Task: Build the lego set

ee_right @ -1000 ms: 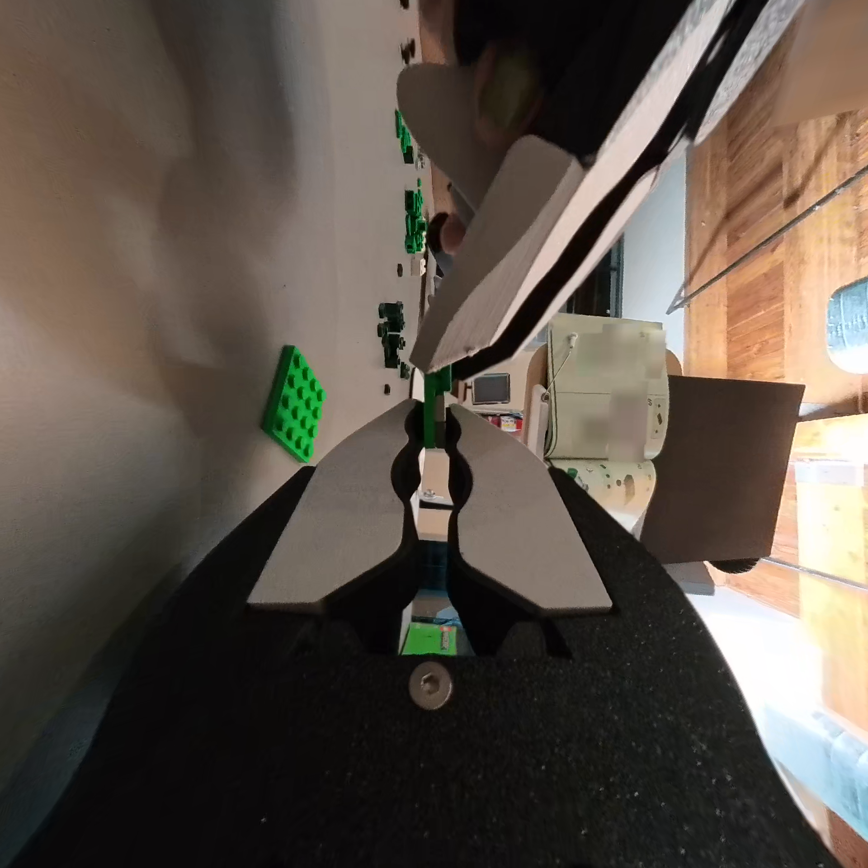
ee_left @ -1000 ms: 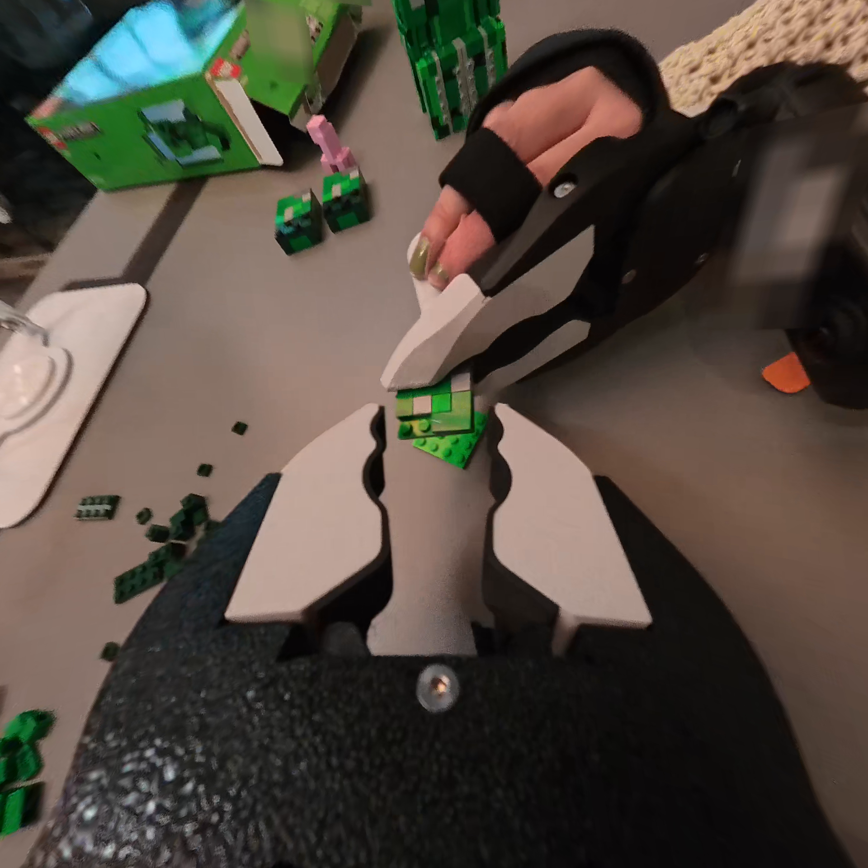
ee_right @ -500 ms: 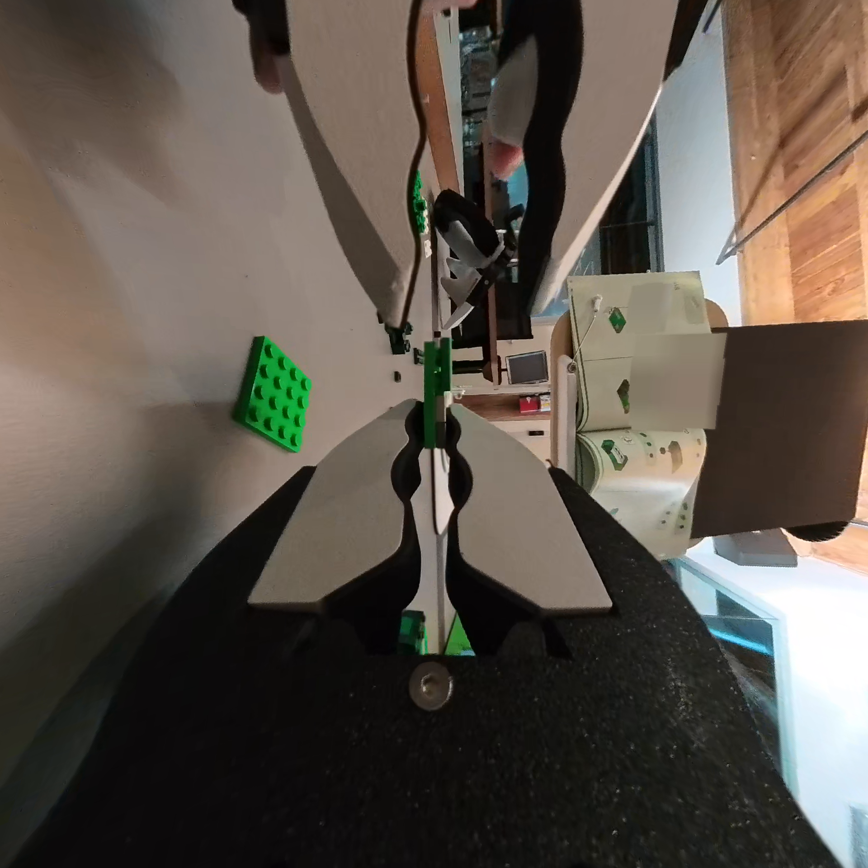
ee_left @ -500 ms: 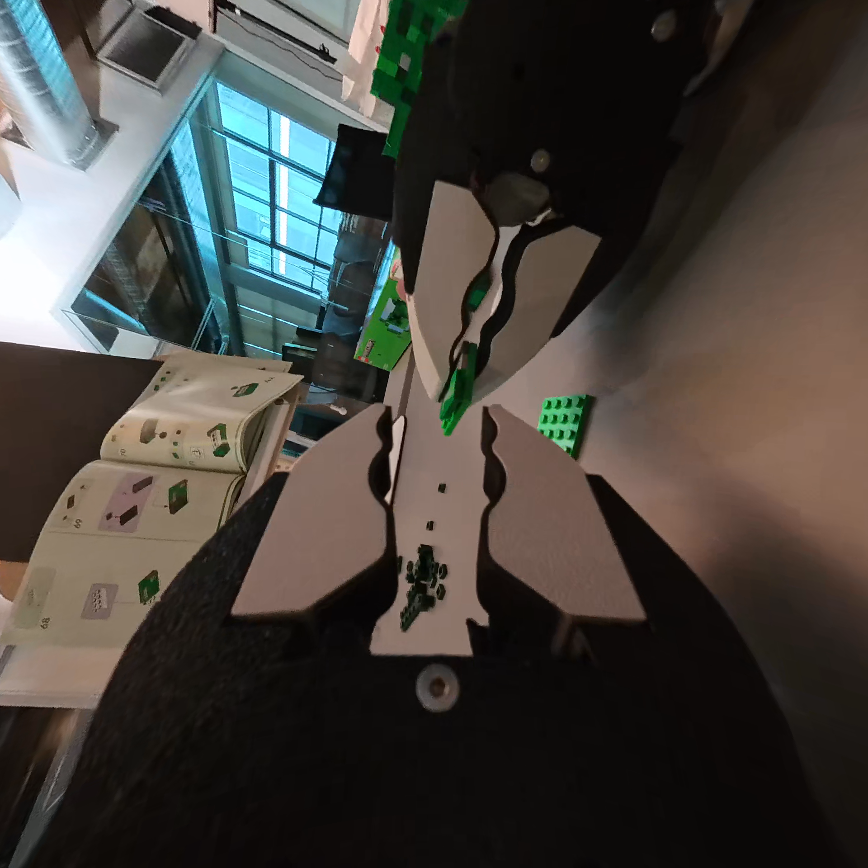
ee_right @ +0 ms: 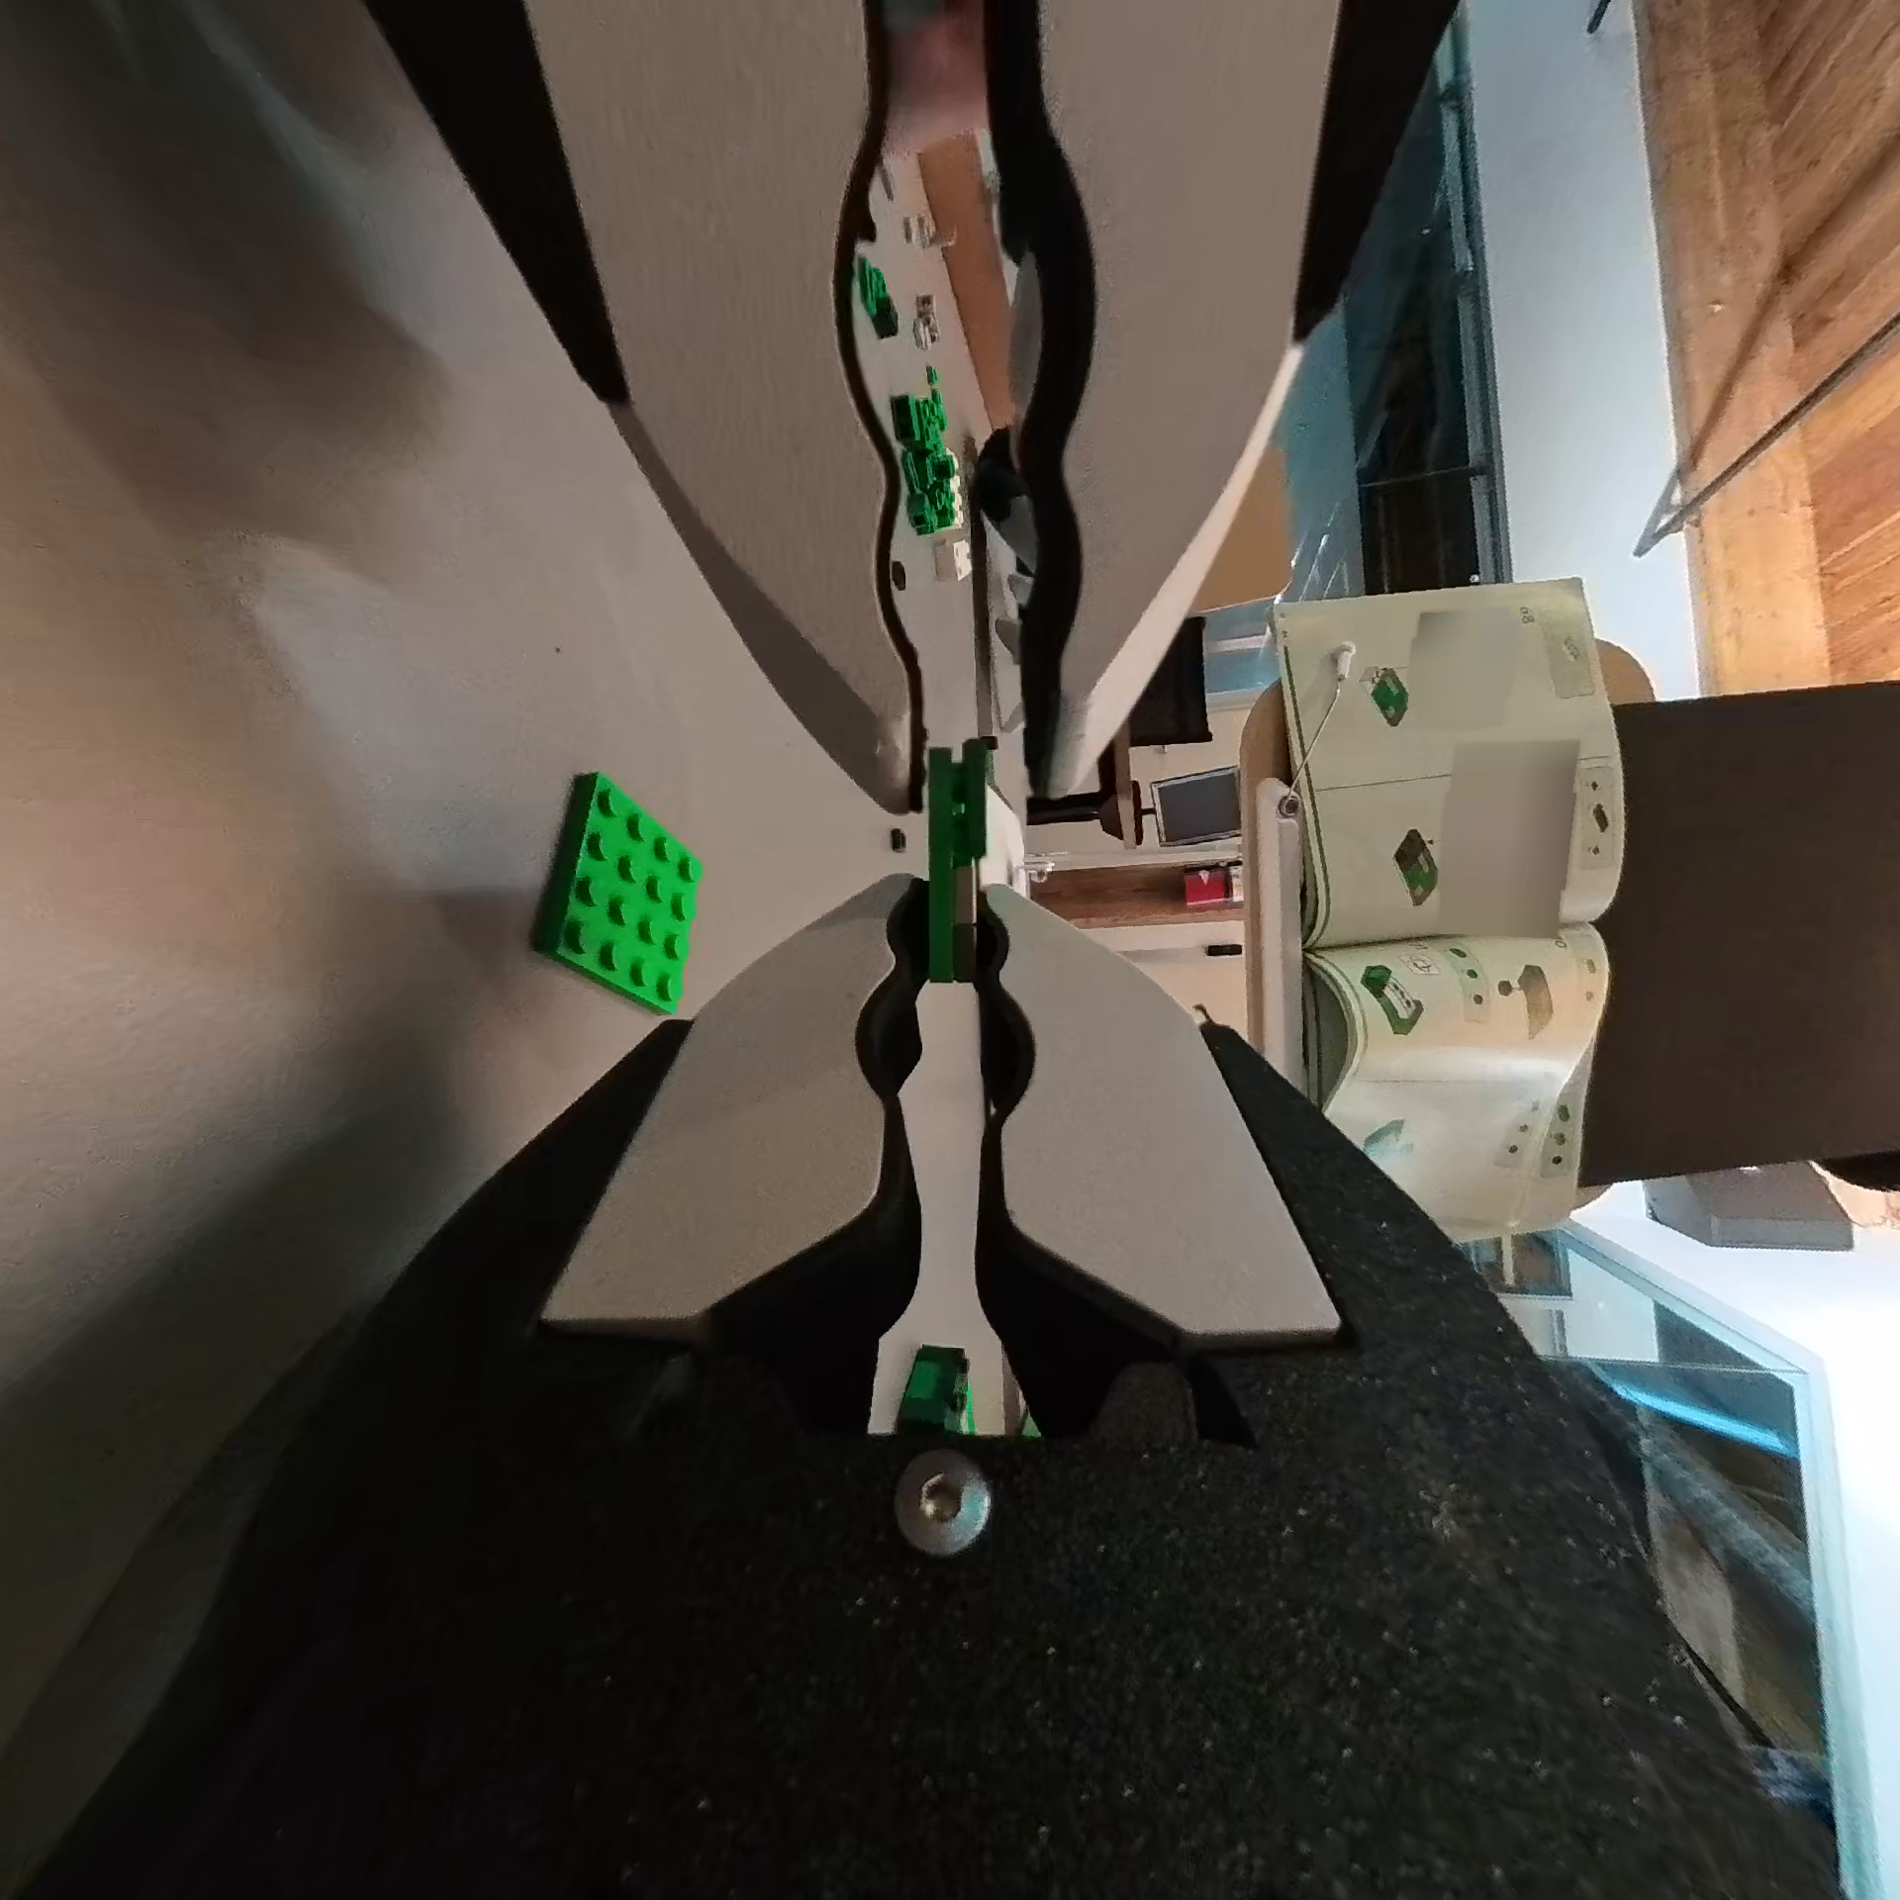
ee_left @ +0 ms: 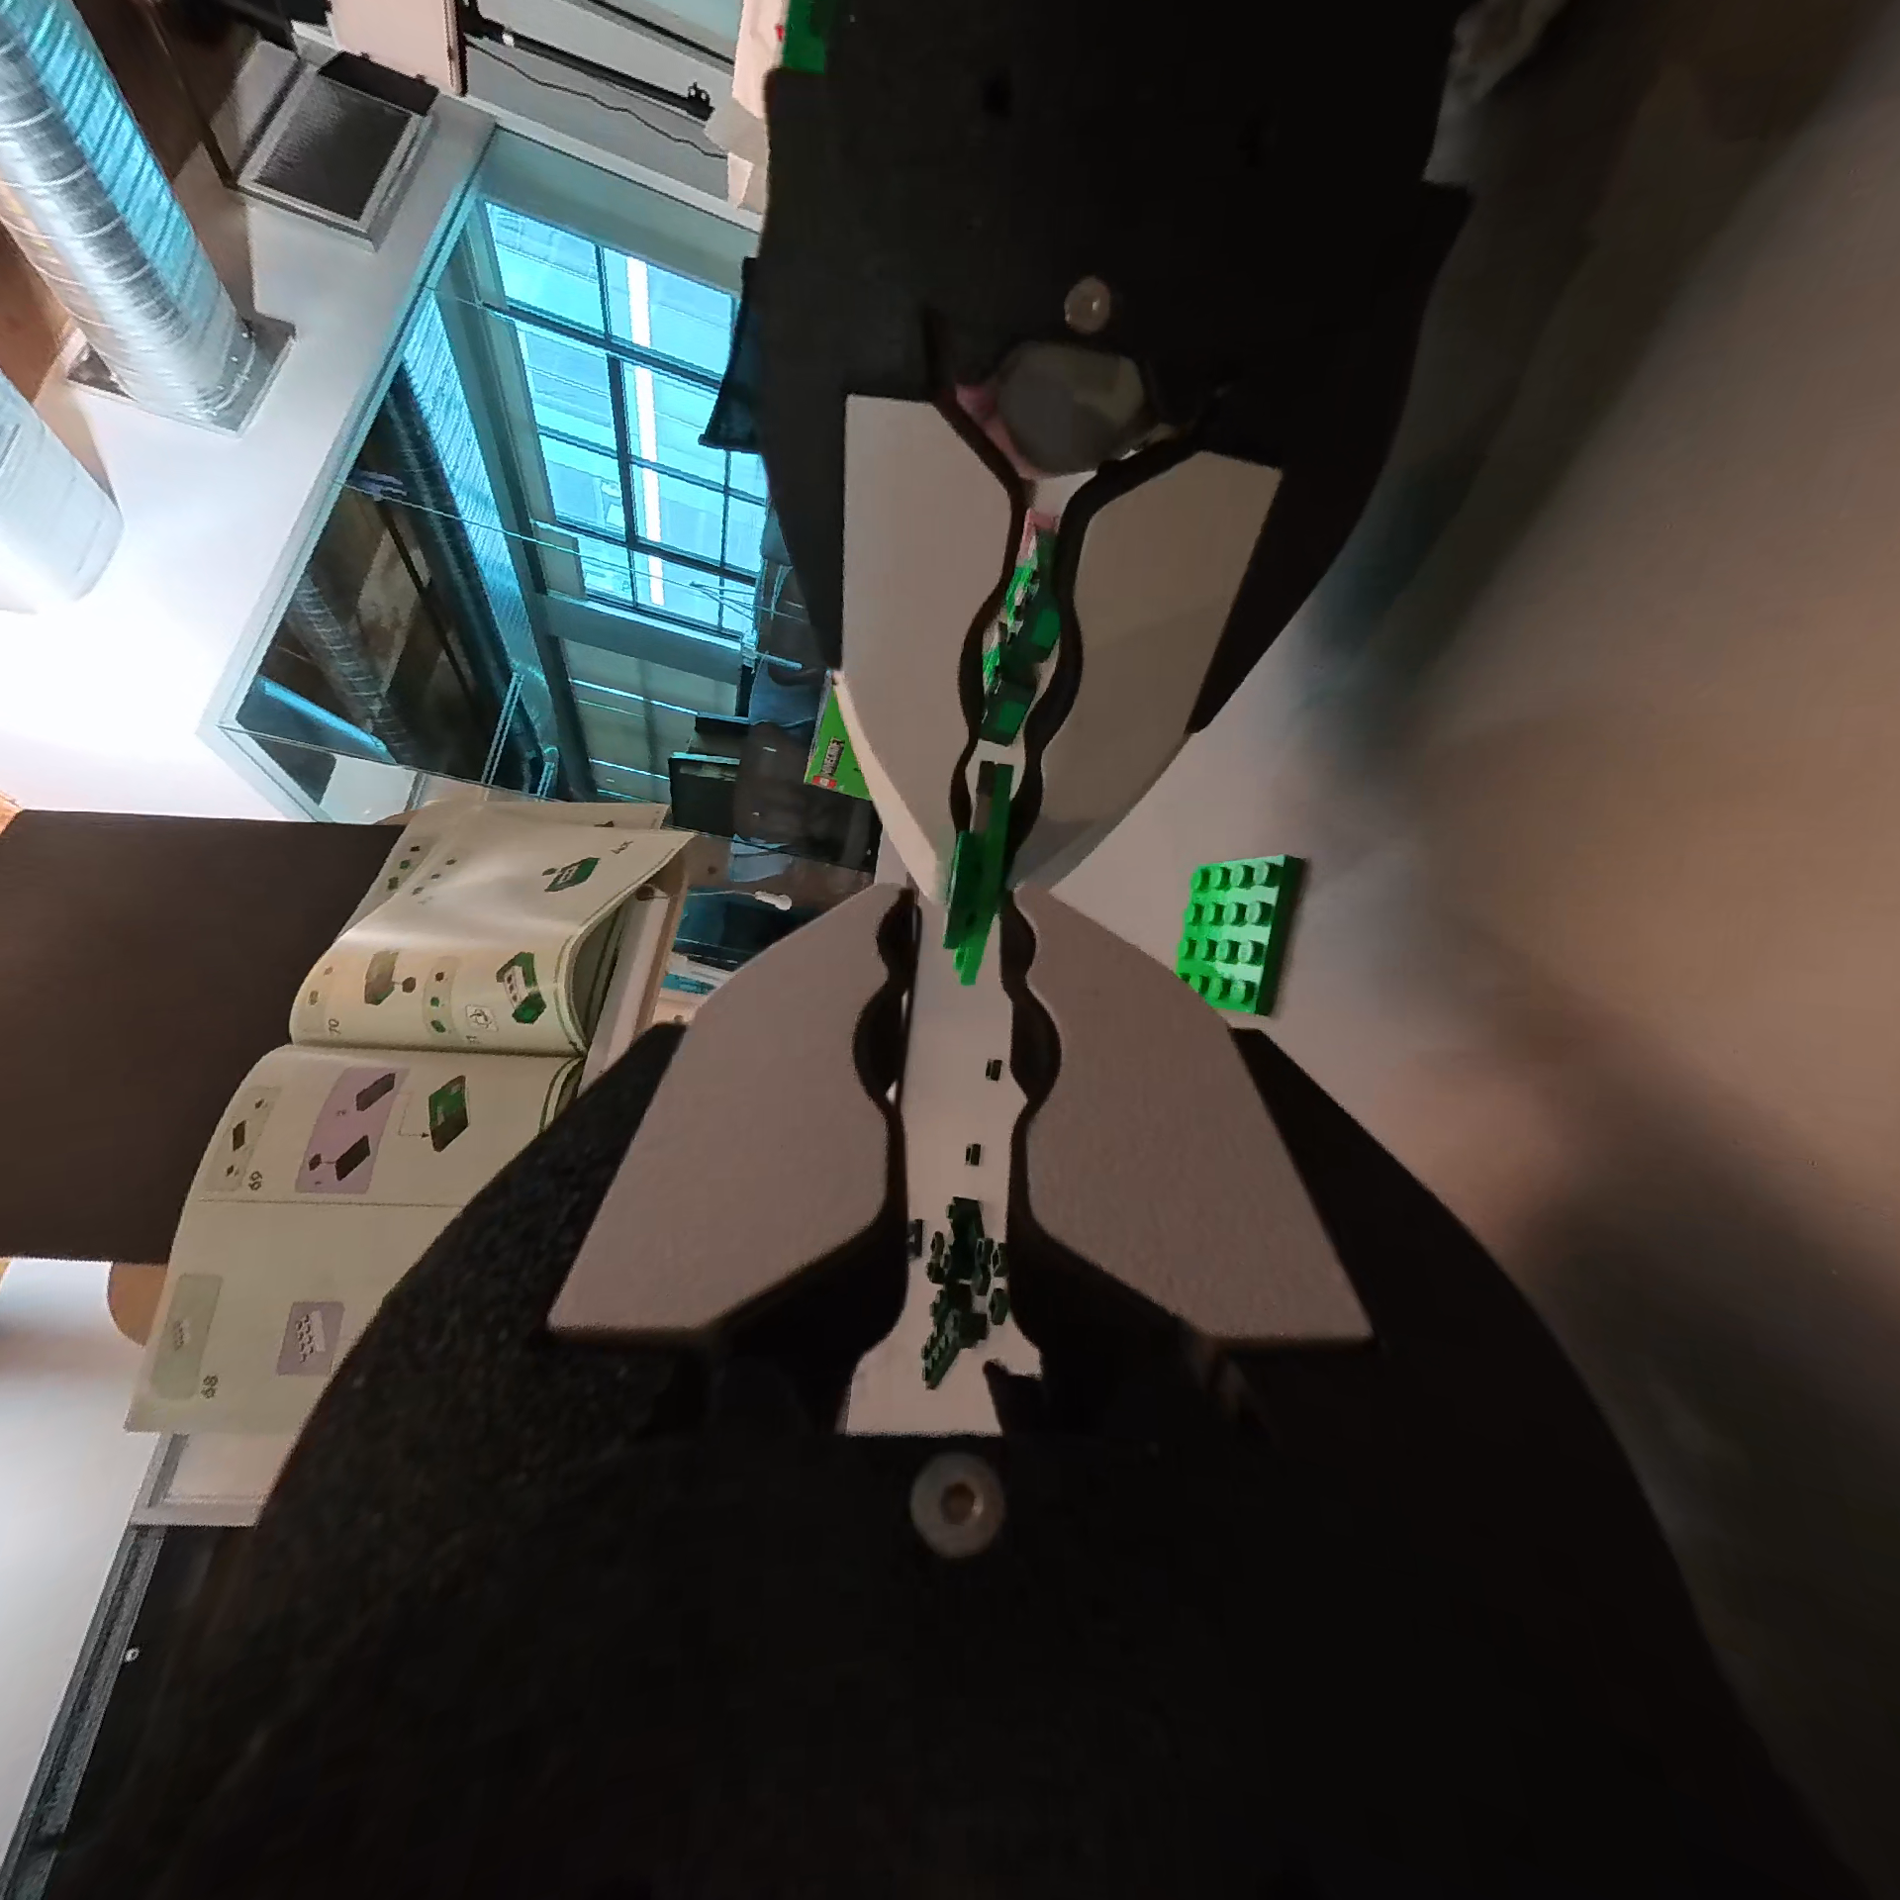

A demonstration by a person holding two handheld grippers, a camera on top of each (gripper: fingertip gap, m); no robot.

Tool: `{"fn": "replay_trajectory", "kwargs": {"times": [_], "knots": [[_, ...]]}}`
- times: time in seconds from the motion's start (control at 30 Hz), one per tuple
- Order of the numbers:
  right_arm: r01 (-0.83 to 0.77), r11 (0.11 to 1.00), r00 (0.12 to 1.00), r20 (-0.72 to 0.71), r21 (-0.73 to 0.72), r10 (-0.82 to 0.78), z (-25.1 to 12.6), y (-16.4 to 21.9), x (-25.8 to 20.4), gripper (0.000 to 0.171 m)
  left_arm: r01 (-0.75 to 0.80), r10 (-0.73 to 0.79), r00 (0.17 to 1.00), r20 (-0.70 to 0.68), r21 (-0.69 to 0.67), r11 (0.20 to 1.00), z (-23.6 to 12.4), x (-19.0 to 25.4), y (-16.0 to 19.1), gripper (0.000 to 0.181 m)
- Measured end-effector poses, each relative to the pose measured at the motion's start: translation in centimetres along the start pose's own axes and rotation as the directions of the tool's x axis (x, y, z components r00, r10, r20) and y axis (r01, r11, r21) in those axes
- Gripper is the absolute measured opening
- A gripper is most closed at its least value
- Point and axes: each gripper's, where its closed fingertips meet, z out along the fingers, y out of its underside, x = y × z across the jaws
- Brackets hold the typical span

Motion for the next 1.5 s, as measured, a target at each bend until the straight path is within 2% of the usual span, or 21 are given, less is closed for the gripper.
{"fn": "replay_trajectory", "kwargs": {"times": [0.1, 0.4, 0.7, 0.9, 0.97, 1.0, 1.03, 1.07, 1.13, 1.23, 1.33, 1.5], "knots": [[0.002, 1.0, 1.0, 0.003, 0.003, -0.002, 0.0, -0.2, -0.1, 0.006, -0.015, 0.015, 1.0, -0.008, -0.002, 1.0, 0.1, 0.2, 0.0, 0.009], [0.012, 1.0, 1.0, 0.028, -0.014, -0.012, -0.1, -0.1, -0.5, 0.006, -0.068, 0.068, 0.997, -0.022, -0.003, 0.998, 0.3, 0.7, -0.1, 0.008], [0.039, 0.999, 0.996, 0.084, -0.021, -0.037, -0.1, 0.1, -1.8, 0.007, -0.117, 0.113, 0.985, -0.132, -0.025, 0.993, 0.4, 2.0, 0.0, 0.007], [0.009, 1.0, 0.994, 0.108, -0.029, -0.006, 0.1, 0.3, -2.1, 0.007, -0.033, 0.025, 0.988, -0.149, -0.049, 0.998, 0.6, 2.2, 0.2, 0.007], [-0.009, 0.999, 0.994, 0.112, -0.044, 0.014, 0.3, 0.6, -2.1, 0.006, 0.096, -0.106, 0.983, -0.148, -0.073, 0.993, 0.8, 2.2, 0.5, 0.008], [0.001, 0.999, 0.996, 0.094, -0.047, 0.003, 0.4, 0.8, -1.9, 0.006, 0.178, -0.189, 0.972, -0.141, -0.088, 0.98, 1.0, 2.0, 0.6, 0.017], [0.028, 0.999, 0.997, 0.079, -0.045, -0.024, 0.5, 0.8, -1.8, 0.007, 0.269, -0.281, 0.949, -0.141, -0.097, 0.958, 1.0, 1.8, 0.7, 0.033], [0.045, 0.998, 0.997, 0.063, -0.045, -0.042, 0.5, 0.8, -1.7, 0.006, 0.371, -0.384, 0.911, -0.149, -0.105, 0.923, 1.0, 1.6, 0.8, 0.041], [0.052, 0.998, 0.998, 0.03, -0.039, -0.051, 0.5, 0.7, -1.5, 0.006, 0.569, -0.58, 0.798, -0.162, -0.111, 0.814, 0.8, 0.9, 0.9, 0.046], [0.054, 0.999, 0.997, -0.062, 0.005, -0.054, 0.3, 0.3, -0.2, 0.006, 0.762, -0.773, 0.594, -0.221, -0.153, 0.629, 0.7, 0.8, 1.1, 0.05], [0.049, 0.998, 0.988, -0.146, 0.047, -0.042, -0.1, -0.4, 1.1, 0.006, 0.846, -0.841, 0.454, -0.295, -0.152, 0.511, 0.6, 0.9, 0.3, 0.05], [0.094, 0.994, 0.979, -0.185, 0.062, -0.081, -0.3, -0.9, 1.4, 0.006, 0.891, -0.862, 0.376, -0.341, -0.122, 0.437, 0.3, 0.4, -0.5, 0.038]]}}
